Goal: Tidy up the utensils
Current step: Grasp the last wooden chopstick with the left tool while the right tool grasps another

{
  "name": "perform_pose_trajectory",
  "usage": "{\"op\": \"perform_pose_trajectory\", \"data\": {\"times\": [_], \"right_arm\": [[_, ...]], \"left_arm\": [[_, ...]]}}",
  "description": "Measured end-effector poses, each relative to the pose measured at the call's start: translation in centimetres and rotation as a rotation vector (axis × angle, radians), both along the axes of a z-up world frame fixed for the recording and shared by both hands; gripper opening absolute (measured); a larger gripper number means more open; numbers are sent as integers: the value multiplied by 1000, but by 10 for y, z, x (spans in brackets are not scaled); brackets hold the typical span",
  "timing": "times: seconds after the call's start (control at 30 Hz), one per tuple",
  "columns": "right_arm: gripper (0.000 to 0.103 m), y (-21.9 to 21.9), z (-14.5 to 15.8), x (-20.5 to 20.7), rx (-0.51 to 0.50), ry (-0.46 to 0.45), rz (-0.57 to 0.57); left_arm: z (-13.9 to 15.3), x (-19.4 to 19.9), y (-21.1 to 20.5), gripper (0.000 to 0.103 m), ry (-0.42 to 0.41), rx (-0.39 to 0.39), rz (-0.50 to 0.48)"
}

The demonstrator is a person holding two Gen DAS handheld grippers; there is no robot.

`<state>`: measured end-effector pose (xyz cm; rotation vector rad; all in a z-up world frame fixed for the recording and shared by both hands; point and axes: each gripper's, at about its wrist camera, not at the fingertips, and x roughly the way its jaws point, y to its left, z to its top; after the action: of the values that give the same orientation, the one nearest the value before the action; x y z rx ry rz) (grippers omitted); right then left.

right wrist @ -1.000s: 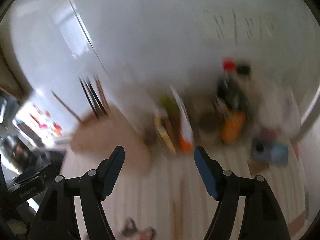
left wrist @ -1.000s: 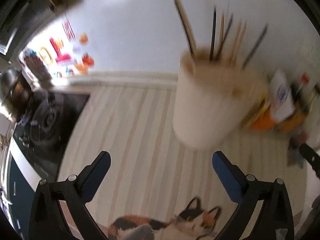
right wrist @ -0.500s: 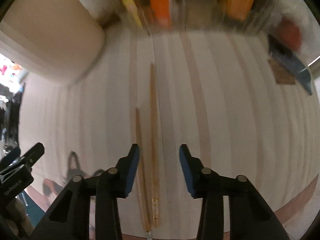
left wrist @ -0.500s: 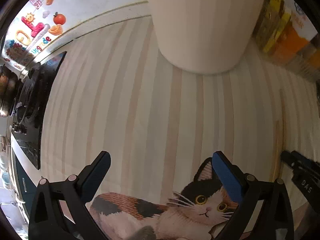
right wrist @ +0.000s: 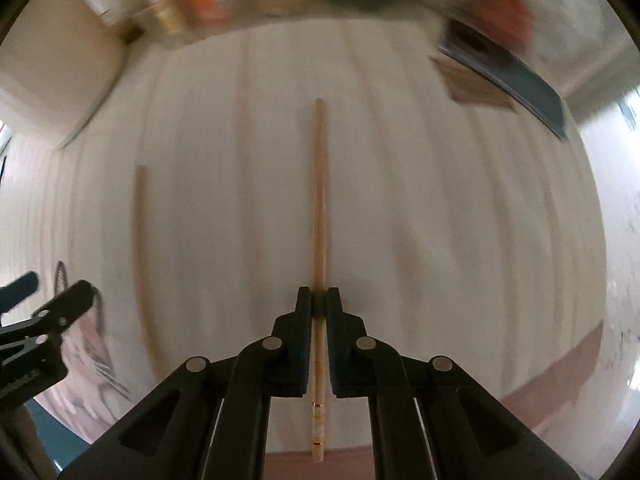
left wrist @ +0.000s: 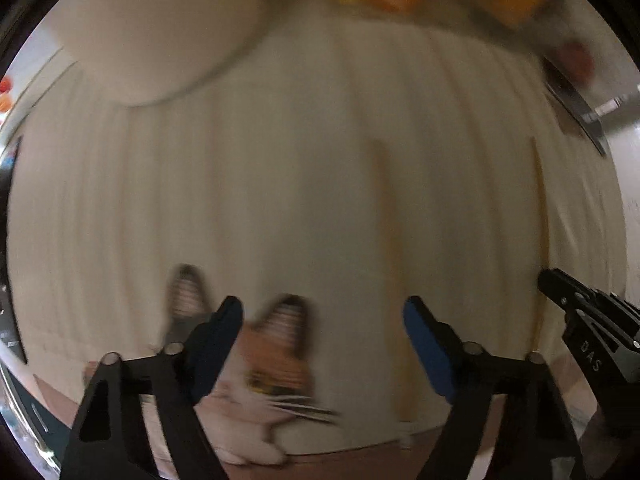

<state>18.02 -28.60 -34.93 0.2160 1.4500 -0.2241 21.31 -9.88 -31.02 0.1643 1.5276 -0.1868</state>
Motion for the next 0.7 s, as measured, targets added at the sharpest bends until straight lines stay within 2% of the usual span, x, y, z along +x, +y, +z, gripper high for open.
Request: {"op": "perform_pose_trajectory", "data": {"times": [0.1, 0.27, 0.37, 0.43, 0.47, 0.6, 0.7], "right_arm": [[7, -21, 0, -18, 12, -5, -50], [7, -43, 0, -35, 35, -24, -122], [7, -51, 1, -40, 45, -31, -140], [7, -53, 5, -40, 45, -31, -139], [7, -55, 5, -40, 42, -30, -136], [7, -44, 7, -41, 24, -23, -113], [7, -26, 7, -30, 17, -19, -107]], "left_arm": [[-5, -11, -19, 74, 10, 2, -48], [-8, -19, -34, 61, -16, 29, -101], [-3, -21, -44, 41, -35, 24, -122], [0, -21, -50, 12, -54, 26, -144], [0, -20, -49, 7, -57, 30, -152], [4, -15, -45, 4, -84, 64, -156], [6, -9, -21, 4, -101, 87, -115]]}}
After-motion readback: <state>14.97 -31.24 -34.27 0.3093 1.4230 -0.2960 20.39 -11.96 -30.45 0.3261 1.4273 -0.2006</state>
